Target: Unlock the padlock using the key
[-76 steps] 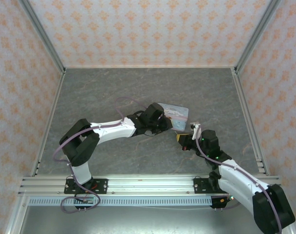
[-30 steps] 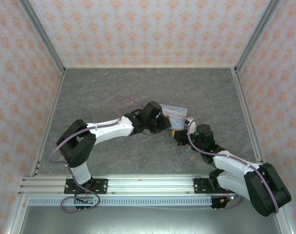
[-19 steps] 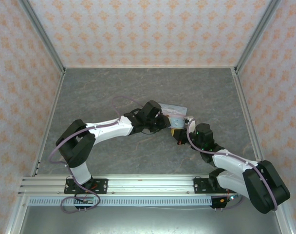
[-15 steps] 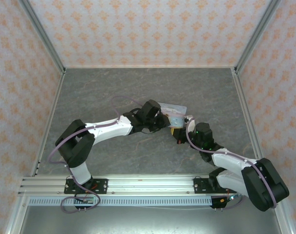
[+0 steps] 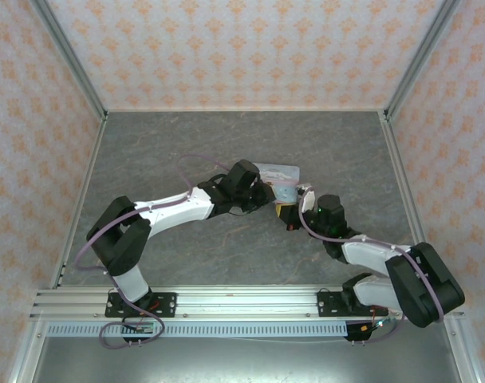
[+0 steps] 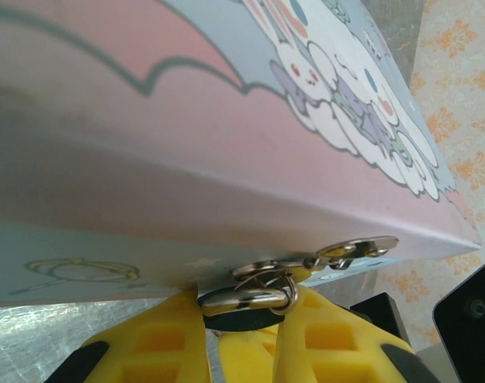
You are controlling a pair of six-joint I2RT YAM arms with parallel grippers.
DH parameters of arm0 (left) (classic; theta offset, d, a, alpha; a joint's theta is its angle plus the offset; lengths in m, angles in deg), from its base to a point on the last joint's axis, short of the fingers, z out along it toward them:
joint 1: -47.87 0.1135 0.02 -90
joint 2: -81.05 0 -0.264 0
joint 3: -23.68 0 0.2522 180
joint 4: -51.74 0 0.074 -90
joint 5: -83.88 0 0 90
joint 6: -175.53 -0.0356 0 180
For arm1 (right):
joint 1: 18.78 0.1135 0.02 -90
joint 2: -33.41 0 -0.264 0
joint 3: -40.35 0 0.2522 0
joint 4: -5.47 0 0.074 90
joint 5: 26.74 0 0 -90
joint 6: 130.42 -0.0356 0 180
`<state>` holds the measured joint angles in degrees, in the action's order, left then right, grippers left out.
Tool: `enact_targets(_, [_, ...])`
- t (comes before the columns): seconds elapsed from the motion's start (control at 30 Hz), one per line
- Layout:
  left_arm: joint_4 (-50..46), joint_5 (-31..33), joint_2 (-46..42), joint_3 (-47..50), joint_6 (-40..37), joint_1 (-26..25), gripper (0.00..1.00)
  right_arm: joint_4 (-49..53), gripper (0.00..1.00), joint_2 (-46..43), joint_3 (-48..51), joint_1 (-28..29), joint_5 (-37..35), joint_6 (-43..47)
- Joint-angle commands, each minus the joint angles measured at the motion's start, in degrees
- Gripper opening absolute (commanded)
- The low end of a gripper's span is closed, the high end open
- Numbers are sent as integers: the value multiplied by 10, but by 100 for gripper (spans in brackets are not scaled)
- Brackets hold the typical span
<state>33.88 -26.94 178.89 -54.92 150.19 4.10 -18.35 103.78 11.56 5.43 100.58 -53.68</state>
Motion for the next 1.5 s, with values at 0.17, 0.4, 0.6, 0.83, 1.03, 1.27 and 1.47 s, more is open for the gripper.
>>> enact_targets(0.17, [10,-40,-39,4,-12,-6,10,-83,0,22,-31,-29,52,-7])
enact_targets(0.4, [30,-41,-45,25,-15,-1,10,-81,0,41,-46,-37,86,-20])
enact_targets(0.6, [35,-35,-52,37,-19,5,10,-78,0,49,-57,-40,100,-29])
enact_targets(0.83, [48,-39,-49,47,-12,5,10,-76,0,62,-70,-41,112,-33])
enact_targets(1.03, [64,-46,-44,48,0,6,9,-96,0,95,-77,-40,124,-42])
enact_targets(1.27, [53,-49,-38,43,-4,6,9,-105,0,102,-90,-40,128,-47])
enact_targets(1.47, [39,-44,-38,35,0,5,9,-100,0,122,-93,-37,124,-29])
